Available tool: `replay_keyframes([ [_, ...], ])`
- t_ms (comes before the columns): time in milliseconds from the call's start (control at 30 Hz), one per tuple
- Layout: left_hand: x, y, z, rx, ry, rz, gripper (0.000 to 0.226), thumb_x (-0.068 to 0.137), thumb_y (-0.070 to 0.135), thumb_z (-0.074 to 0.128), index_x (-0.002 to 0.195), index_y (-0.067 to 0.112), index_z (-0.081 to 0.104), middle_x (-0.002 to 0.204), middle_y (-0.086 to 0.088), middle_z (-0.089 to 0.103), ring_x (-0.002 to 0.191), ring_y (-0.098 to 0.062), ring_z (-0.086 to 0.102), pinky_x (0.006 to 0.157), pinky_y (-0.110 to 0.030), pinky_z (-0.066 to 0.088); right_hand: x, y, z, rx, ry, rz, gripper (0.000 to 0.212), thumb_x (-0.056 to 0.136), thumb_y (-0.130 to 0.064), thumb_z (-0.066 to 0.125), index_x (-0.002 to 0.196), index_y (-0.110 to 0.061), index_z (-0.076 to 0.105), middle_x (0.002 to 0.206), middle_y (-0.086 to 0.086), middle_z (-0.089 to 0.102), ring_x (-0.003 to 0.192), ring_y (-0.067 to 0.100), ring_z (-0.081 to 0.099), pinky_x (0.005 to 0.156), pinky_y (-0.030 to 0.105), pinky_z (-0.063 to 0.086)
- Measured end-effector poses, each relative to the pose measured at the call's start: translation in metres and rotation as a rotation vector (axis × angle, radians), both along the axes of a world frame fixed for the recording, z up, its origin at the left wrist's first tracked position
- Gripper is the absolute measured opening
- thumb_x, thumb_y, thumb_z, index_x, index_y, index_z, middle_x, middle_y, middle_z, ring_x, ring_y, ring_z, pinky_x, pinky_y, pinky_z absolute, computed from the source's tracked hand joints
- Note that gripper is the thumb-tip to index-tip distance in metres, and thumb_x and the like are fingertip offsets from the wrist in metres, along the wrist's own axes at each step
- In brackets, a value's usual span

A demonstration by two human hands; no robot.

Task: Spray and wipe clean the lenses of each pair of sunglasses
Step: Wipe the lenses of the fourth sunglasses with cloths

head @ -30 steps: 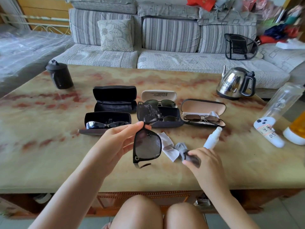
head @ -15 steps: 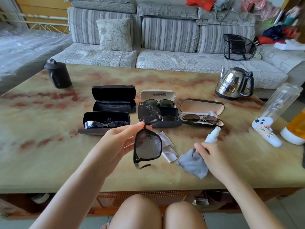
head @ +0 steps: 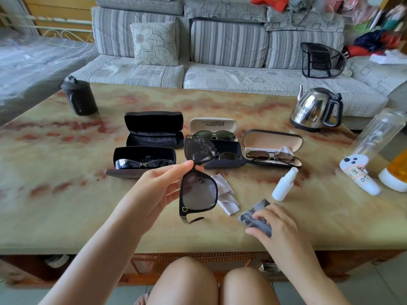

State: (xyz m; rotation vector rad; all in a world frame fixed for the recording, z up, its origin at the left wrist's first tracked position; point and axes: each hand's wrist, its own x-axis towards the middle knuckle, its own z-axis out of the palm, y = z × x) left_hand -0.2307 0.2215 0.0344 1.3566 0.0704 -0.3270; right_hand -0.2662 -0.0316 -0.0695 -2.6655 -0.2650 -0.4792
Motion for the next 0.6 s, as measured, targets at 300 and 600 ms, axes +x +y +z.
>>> replay_keyframes([
  [300,0.001,-0.002,0.0,0.005,0.012,0.013,0.025,0.074,0.034,0.063,0.083,0.018,0.081,0.094,-0.004,0.076,0.083,-0.01,0.069,0.096,-0.035,0.05,0.011,0.005,0.006,0.07,0.041,-0.144,0.026,0.08,-0.013,0.076,0.062,-0.023,0.06,0.067,-0.011,0.055,0.065,0.007,0.052,0.05,0.014,0.035],
  [600,0.001,-0.004,0.002,-0.019,-0.008,0.009,0.026,0.074,0.033,0.063,0.084,0.017,0.081,0.093,-0.002,0.076,0.081,-0.008,0.069,0.099,-0.036,0.048,0.044,0.015,0.067,0.889,0.066,-0.241,0.019,0.091,-0.01,0.061,0.074,-0.018,0.061,0.061,-0.014,0.061,0.059,0.0,0.054,0.062,0.022,0.042],
])
